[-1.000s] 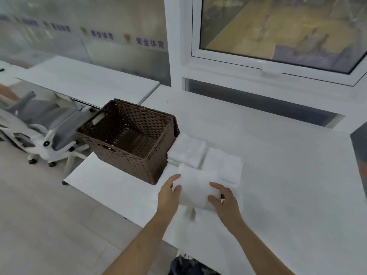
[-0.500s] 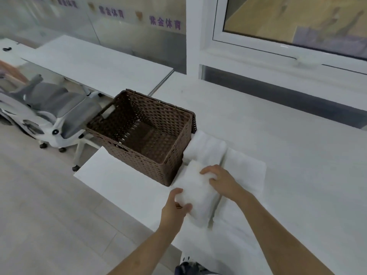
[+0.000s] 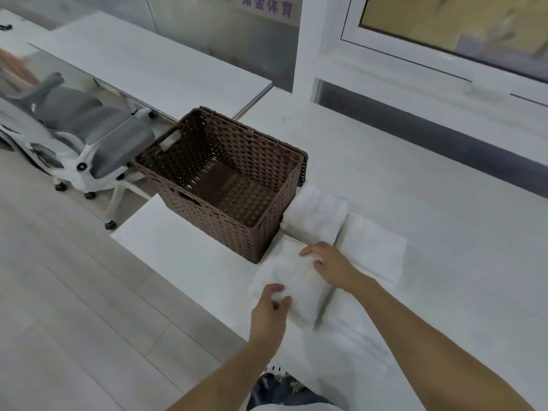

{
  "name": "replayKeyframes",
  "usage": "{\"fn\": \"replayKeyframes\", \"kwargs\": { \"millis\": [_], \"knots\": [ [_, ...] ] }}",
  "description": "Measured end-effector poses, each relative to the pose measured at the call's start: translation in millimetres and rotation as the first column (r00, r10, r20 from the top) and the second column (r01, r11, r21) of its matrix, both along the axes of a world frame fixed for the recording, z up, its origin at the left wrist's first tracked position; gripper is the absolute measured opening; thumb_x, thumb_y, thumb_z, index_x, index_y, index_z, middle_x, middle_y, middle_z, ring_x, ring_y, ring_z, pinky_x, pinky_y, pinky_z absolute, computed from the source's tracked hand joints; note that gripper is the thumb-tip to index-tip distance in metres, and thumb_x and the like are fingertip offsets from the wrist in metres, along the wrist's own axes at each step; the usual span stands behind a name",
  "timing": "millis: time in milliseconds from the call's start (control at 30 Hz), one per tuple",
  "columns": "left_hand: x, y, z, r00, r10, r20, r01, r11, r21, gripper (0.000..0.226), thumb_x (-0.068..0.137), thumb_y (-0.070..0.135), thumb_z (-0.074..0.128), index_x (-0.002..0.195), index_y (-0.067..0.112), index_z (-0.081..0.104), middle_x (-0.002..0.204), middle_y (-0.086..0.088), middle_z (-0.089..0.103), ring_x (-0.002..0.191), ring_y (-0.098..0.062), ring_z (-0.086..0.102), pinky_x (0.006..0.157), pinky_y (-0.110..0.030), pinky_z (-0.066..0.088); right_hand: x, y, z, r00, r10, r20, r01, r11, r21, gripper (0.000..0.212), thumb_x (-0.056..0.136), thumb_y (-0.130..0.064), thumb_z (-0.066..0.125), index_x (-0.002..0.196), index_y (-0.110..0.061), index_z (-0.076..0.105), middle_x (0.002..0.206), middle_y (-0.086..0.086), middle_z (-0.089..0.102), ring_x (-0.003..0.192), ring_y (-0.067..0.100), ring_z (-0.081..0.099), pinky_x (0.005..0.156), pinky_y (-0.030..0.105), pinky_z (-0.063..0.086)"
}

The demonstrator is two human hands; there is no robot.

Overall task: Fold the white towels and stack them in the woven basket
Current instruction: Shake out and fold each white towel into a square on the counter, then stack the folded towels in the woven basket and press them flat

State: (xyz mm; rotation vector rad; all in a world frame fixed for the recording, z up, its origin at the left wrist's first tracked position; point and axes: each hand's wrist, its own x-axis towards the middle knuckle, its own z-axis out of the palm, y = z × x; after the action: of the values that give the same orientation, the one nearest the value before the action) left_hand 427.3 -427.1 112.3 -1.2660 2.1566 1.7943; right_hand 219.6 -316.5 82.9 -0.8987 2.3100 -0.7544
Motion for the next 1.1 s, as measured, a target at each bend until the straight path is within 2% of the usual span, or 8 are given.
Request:
{"fn": "replayKeyframes", "kwargs": {
  "millis": [100,200,333,533,667,833,967,1100],
  "knots": [
    [-0.5,3.9,5.6,0.998,0.052,-0.022,-0.053,0.998,-0.017,0.017,0.102,0.035,0.058,0.117,0.036,0.054,0.087,-0.003,0.062,0.065,-0.014,0.056,0.049,-0.016,0.041,-2.2,-0.2,2.4,1.0,-0.002,0.023,0.003,1.0,-0.031,0.046,0.097,-0.003,0.049,0.119,-0.04,0.066,0.119,0.0,0.057,0.108,0.016,0.057,0.097,0.025,0.045],
    [-5.6,-0.4,2.6,0.998,0.048,0.041,-0.047,0.999,-0.025,0.021,0.1,0.04,0.058,0.119,0.035,0.051,0.096,-0.003,0.06,0.072,-0.017,0.061,0.055,-0.022,0.043,0.8,-2.6,-2.7,0.999,0.049,0.013,-0.049,0.999,0.005,0.045,0.097,-0.005,0.05,0.122,-0.039,0.066,0.123,0.0,0.057,0.115,0.017,0.055,0.1,0.026,0.042],
    [-17.7,-0.3,3.0,0.99,0.114,0.081,-0.117,0.993,0.03,0.028,0.096,0.046,0.062,0.114,0.033,0.045,0.111,-0.003,0.05,0.081,-0.021,0.062,0.058,-0.028,0.047,-2.1,-6.4,-7.2,0.999,-0.026,0.047,0.025,0.999,0.023,0.027,0.1,-0.031,0.061,0.121,-0.046,0.059,0.132,-0.006,0.056,0.126,0.013,0.051,0.111,0.033,0.04],
    [-22.6,15.0,-9.8,0.933,0.31,0.185,-0.334,0.935,0.118,0.036,0.096,0.05,0.057,0.109,0.026,0.033,0.116,-0.002,0.035,0.094,-0.024,0.051,0.076,-0.037,0.047,-14.7,-8.3,-14.6,0.971,-0.053,0.235,0.012,0.985,0.17,0.09,0.08,-0.071,0.068,0.152,-0.03,0.034,0.147,-0.011,0.047,0.13,0.014,0.052,0.111,0.038,0.044],
    [-27.0,12.4,-23.7,0.907,0.364,0.213,-0.394,0.91,0.125,0.041,0.093,0.052,0.059,0.106,0.025,0.032,0.117,-0.003,0.036,0.102,-0.029,0.05,0.08,-0.04,0.046,-27.3,-9.1,-28.9,0.932,-0.054,0.359,-0.036,0.97,0.24,0.114,0.064,-0.095,0.062,0.154,-0.031,0.035,0.152,-0.012,0.048,0.135,0.012,0.049,0.117,0.039,0.04],
    [-24.8,8.0,-42.4,0.826,0.468,0.315,-0.543,0.811,0.218,0.067,0.082,0.061,0.073,0.114,0.024,0.027,0.124,-0.003,0.035,0.108,-0.031,0.049,0.089,-0.045,0.044,-40.1,-19.2,-34.1,0.901,-0.01,0.435,-0.124,0.952,0.28,0.118,0.068,-0.093,0.061,0.159,-0.026,0.029,0.157,-0.016,0.034,0.144,0.012,0.037,0.122,0.035,0.03],
    [-24.8,8.2,-58.2,0.798,0.513,0.318,-0.603,0.679,0.419,0.093,0.077,0.061,0.079,0.138,0.031,0.017,0.128,-0.006,0.05,0.11,-0.03,0.056,0.096,-0.043,0.047,-46.9,-26.7,-32.4,0.899,0.021,0.436,-0.165,0.941,0.294,0.115,0.07,-0.091,0.063,0.16,-0.026,0.031,0.154,-0.015,0.039,0.144,0.012,0.039,0.12,0.032,0.032],
    [-20.2,11.5,-71.6,0.77,0.558,0.311,-0.632,0.598,0.493,0.114,0.07,0.063,0.083,0.155,0.026,0.018,0.131,0.001,0.049,0.118,-0.027,0.052,0.107,-0.045,0.044,-44.0,-34.3,-33.5,0.893,-0.002,0.45,-0.156,0.936,0.314,0.111,0.072,-0.086,0.067,0.158,-0.025,0.034,0.157,-0.008,0.042,0.139,0.013,0.044,0.114,0.026,0.035]
  ]
}}
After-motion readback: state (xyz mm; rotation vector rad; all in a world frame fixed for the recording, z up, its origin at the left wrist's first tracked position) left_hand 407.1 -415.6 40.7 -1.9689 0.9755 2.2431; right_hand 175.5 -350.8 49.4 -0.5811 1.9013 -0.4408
